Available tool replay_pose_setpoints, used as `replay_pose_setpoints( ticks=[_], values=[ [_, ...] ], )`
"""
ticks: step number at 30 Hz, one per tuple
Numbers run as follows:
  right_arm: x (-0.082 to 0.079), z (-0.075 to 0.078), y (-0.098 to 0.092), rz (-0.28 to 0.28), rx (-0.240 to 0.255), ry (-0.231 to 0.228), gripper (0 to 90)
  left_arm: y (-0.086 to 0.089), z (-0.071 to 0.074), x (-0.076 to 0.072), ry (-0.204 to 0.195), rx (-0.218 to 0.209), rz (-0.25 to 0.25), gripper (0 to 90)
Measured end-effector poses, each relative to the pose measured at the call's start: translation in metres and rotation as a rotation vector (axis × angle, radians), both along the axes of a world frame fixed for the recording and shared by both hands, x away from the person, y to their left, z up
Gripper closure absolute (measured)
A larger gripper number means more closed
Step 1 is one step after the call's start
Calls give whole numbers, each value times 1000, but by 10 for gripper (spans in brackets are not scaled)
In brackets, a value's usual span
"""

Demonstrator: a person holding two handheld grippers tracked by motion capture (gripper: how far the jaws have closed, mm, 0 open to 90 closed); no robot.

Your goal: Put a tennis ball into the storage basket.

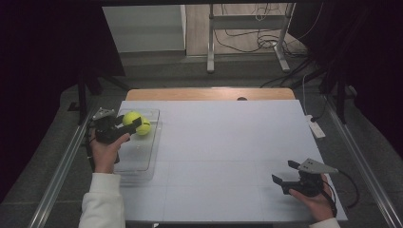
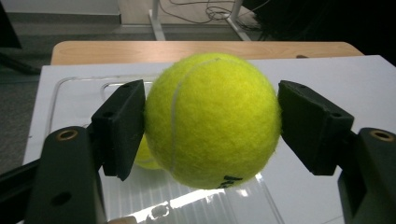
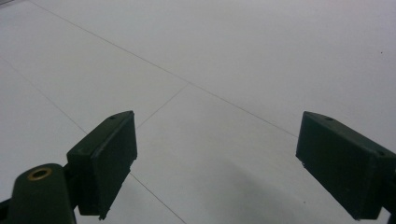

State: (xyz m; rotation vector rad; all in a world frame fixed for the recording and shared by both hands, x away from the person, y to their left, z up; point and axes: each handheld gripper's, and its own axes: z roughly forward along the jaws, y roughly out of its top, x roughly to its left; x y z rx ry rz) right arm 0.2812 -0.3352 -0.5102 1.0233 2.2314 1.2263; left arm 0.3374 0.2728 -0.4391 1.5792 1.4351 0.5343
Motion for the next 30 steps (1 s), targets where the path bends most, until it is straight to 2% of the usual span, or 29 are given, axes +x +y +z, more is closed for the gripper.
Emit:
replay_pose_setpoints(
  ticks=[14,23,30],
  values=[
    [0,0,0,-1,0,0,131,11,-7,1,30,29,48,275],
    [0,0,0,1,-2,-1,130,12,-9,2,38,39,51,275],
    [0,0,0,2,-2,0,131,11,-11,3,58,62,56,275]
  ],
)
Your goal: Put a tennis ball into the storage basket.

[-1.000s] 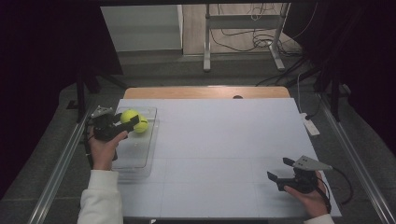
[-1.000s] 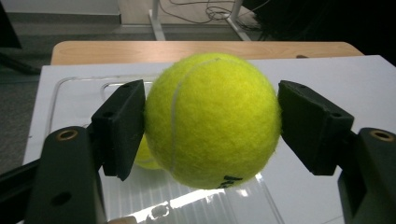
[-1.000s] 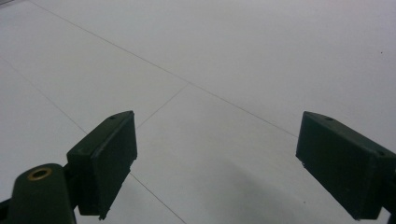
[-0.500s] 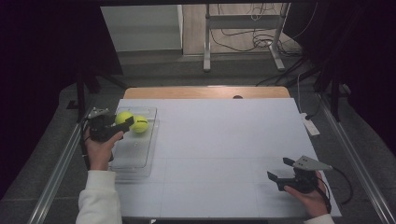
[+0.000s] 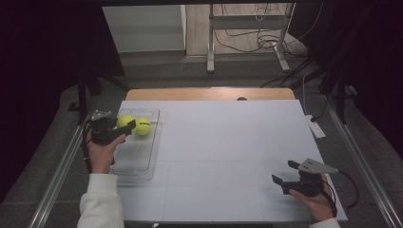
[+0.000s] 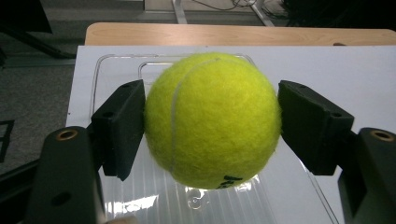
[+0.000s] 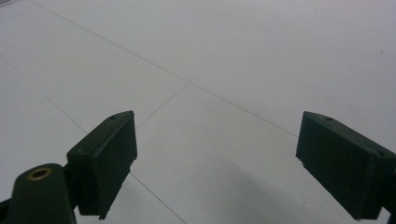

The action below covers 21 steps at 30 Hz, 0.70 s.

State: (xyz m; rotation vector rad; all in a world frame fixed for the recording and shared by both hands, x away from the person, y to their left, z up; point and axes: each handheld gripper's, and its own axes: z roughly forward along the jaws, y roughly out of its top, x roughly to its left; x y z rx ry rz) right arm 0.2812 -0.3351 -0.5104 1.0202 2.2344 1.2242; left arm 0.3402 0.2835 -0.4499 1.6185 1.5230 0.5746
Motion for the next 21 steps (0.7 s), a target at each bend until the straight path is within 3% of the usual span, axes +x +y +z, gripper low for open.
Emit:
replay_pose_setpoints(
  ticks=[16,21],
  values=[
    [0,0,0,0,0,1,131,1,-13,7,73,41,13,274],
    [0,0,0,1,-1,1,131,-1,-18,9,96,81,19,274]
  ],
)
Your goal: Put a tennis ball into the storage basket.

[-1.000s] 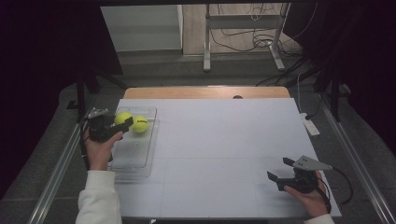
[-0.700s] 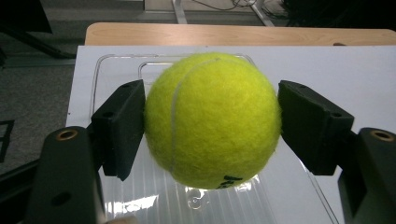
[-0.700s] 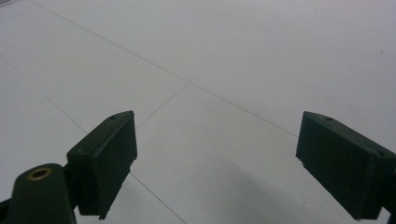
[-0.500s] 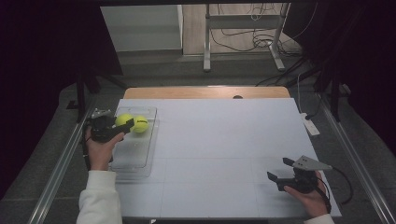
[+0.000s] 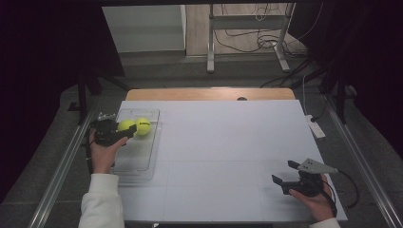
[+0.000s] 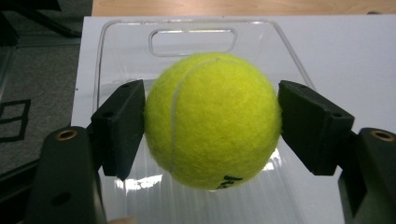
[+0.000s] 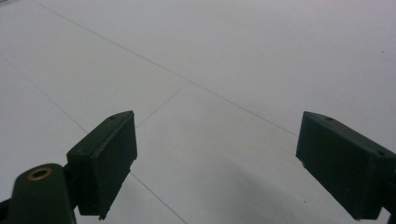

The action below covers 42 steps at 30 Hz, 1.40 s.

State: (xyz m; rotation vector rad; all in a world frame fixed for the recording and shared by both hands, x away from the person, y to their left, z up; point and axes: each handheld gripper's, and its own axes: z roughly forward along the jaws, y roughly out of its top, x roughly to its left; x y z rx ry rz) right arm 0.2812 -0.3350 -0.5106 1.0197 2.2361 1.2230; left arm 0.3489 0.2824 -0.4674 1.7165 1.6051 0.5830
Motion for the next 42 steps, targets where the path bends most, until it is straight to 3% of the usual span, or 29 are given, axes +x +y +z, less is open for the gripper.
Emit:
replay_pose_setpoints(
  ticks=[2,7,14,23,34,39,42],
  values=[
    [0,0,0,0,1,0,130,-1,-3,1,20,22,0,274],
    [0,0,0,0,1,1,131,-1,-5,2,46,17,-7,274],
    [0,0,0,0,-8,1,131,-1,-9,3,83,47,-14,273],
    [1,-1,1,3,-6,1,130,-2,-11,4,108,66,-14,271],
    [1,0,0,3,-6,1,130,-3,-10,3,103,72,-17,272],
    [1,-1,1,3,-6,2,130,-2,-6,0,60,63,-13,232],
    [2,-1,1,6,-3,3,130,-1,-4,-2,40,36,-23,209]
  ],
)
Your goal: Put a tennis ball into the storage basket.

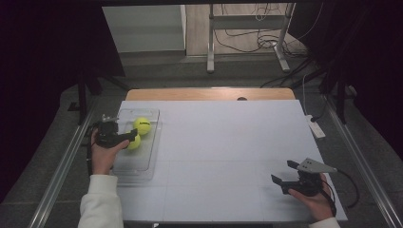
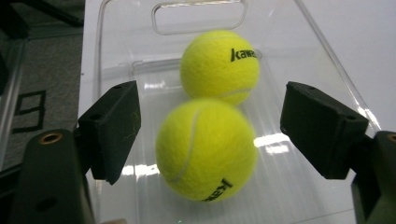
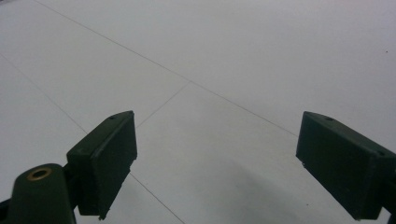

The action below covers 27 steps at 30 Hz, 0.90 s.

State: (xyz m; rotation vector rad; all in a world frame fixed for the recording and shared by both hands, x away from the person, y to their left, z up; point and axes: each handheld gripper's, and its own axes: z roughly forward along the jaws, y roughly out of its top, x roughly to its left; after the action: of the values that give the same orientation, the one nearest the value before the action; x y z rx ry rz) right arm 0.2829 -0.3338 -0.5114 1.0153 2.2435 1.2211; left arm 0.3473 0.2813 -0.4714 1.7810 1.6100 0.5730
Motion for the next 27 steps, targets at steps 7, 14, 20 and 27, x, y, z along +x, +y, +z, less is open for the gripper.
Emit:
replay_pose_setpoints(
  ticks=[7,14,20,27],
  values=[
    [0,0,0,0,1,0,130,-1,2,-2,-21,-20,-17,196],
    [1,0,0,0,4,-1,130,-3,8,-6,-67,-77,-39,201],
    [2,0,1,5,2,-1,130,-5,12,-12,-100,-106,-70,203],
    [3,-1,2,7,8,1,130,-14,18,-18,-139,-145,-135,201]
  ],
)
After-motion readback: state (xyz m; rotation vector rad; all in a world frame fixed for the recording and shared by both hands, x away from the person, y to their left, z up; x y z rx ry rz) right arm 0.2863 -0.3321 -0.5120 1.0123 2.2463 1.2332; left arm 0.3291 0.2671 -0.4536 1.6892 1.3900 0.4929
